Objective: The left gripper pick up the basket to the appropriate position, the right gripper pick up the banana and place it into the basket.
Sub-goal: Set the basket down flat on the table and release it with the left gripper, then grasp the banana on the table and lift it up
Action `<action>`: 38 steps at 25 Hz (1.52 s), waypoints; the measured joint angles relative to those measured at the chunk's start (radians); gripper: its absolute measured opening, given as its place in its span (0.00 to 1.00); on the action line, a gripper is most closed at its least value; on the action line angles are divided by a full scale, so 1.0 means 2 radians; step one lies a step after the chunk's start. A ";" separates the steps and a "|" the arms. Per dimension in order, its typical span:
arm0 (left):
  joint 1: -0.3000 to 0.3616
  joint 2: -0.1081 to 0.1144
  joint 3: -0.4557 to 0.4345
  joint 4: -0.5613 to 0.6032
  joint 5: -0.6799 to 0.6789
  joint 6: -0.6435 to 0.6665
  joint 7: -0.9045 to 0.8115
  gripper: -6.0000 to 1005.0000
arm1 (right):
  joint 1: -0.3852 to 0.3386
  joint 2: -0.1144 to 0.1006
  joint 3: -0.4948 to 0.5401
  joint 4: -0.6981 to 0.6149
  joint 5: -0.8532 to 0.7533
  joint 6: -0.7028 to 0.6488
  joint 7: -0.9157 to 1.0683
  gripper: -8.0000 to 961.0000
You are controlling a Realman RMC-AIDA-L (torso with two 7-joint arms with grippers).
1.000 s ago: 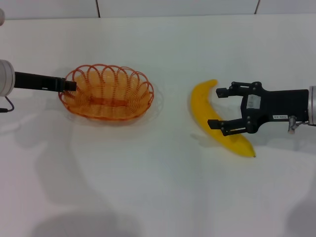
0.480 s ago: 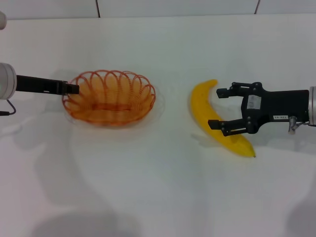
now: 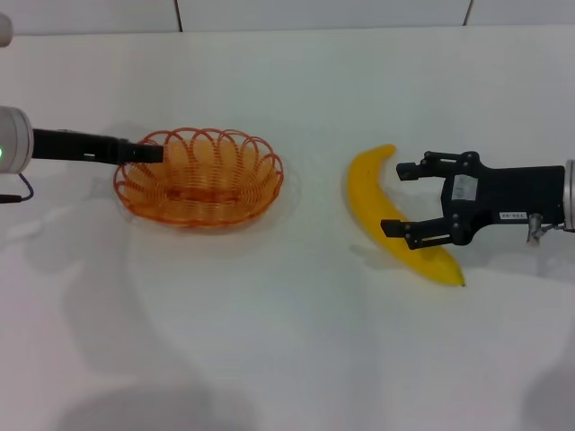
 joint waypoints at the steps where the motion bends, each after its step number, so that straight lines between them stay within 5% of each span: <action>1: 0.000 0.000 0.000 0.000 -0.002 0.001 0.007 0.50 | 0.000 0.000 0.000 0.000 0.000 0.000 0.000 0.94; 8: 0.009 0.000 0.000 0.008 -0.020 -0.001 0.066 0.65 | -0.003 -0.001 0.004 0.000 0.000 0.000 0.000 0.94; 24: 0.098 -0.001 0.000 0.033 -0.163 0.019 0.276 0.66 | -0.005 0.001 0.006 0.000 0.004 0.000 0.009 0.94; 38: 0.196 -0.002 -0.001 -0.010 -0.292 0.110 0.504 0.66 | -0.011 0.002 0.007 -0.004 0.051 0.014 0.008 0.94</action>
